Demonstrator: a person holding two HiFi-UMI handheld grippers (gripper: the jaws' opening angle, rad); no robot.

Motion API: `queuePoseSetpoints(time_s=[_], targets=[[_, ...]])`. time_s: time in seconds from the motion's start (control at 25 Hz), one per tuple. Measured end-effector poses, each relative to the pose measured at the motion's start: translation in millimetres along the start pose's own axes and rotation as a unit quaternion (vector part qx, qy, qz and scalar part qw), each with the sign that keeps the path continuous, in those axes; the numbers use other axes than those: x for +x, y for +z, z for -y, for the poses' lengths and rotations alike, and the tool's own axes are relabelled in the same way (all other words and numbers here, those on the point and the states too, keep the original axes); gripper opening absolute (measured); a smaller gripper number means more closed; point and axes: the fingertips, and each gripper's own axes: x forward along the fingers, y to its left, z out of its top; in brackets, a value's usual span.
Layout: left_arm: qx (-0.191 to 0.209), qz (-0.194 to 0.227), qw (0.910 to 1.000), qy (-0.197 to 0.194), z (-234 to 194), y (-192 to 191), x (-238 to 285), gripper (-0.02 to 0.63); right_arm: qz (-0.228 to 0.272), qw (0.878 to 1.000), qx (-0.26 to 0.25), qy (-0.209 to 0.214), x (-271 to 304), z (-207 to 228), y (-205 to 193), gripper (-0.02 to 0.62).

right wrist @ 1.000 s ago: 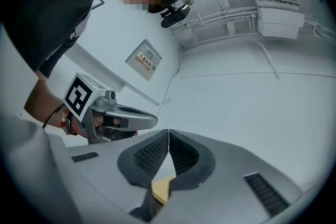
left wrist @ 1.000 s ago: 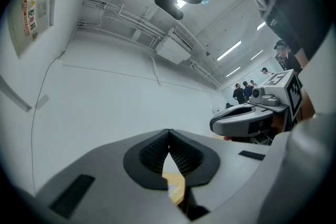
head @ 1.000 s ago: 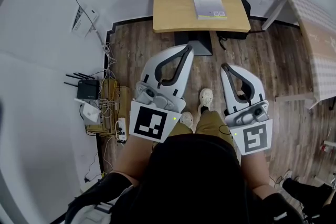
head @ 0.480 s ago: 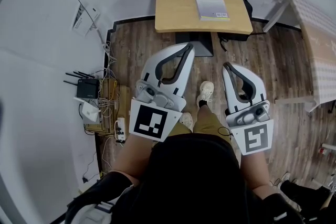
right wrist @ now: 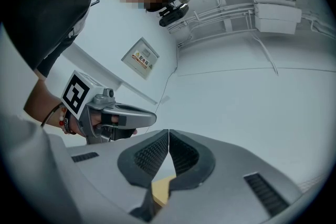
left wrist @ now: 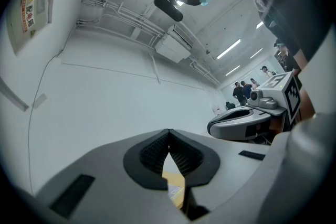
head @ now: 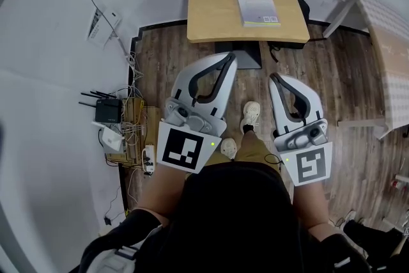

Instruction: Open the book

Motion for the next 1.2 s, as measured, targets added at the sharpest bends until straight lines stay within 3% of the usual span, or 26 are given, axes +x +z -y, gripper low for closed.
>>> queuePoseSetpoints(time_s=[1.2], targets=[[-0.002,-0.032,0.9995,-0.002,-61.2,-73.5,172.8,0.005,-0.013,0.999,0.029,0.024,116.4,141.7,-93.9,0.029]])
